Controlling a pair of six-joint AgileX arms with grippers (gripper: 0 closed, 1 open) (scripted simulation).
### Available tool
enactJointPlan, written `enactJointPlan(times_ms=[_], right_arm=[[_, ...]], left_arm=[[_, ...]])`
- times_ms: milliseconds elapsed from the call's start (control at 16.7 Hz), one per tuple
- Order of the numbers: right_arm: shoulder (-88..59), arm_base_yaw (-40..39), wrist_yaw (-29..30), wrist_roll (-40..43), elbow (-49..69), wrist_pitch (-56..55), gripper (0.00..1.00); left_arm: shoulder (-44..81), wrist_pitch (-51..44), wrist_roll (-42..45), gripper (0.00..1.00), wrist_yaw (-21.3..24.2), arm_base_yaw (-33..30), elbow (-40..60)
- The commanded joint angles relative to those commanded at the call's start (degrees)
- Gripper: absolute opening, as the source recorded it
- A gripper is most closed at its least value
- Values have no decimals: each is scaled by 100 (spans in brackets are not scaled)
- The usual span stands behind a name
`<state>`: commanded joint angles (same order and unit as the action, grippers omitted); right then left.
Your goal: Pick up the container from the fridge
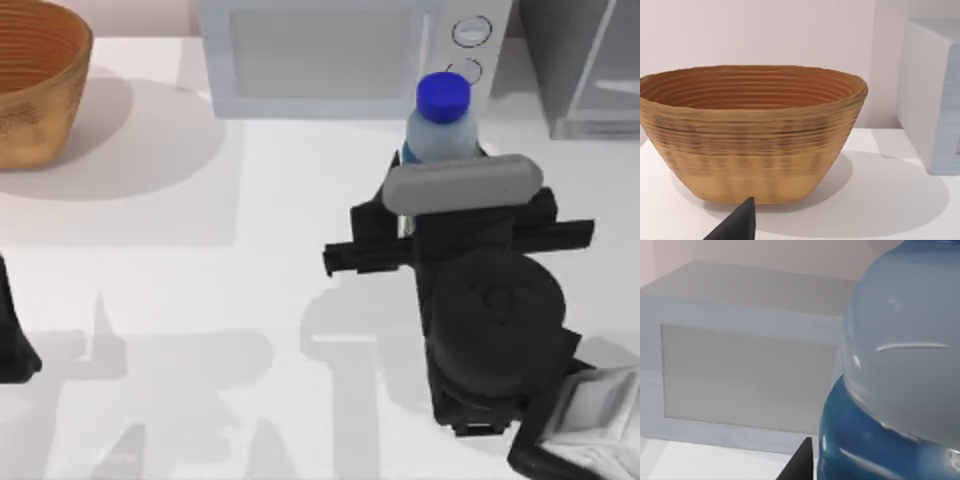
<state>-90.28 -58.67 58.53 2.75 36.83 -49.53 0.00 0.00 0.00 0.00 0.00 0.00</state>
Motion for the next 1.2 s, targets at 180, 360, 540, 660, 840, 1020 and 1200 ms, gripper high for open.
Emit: enactJointPlan(times_ms=[180,360,540,660,840,1020,1200], right_arm=[[-1511,-827,894,-158,593,-801,0],[-2542,-1405,1538,-269,1111,-1474,0],[-3028,-1697,1857,-322,1412,-1849,0],[-3069,-1723,1883,-326,1439,-1883,0],[-3063,-1700,1863,-337,1417,-1863,0],[-3255,-1528,1699,-336,1553,-2013,0],[-3714,-1145,1324,-297,1784,-2270,0]], left_arm=[[0,0,0,100,0,0,0],[0,0,0,100,0,0,0],[0,0,0,100,0,0,0],[0,0,0,100,0,0,0],[0,0,0,100,0,0,0],[0,0,0,100,0,0,0],[0,0,0,100,0,0,0]])
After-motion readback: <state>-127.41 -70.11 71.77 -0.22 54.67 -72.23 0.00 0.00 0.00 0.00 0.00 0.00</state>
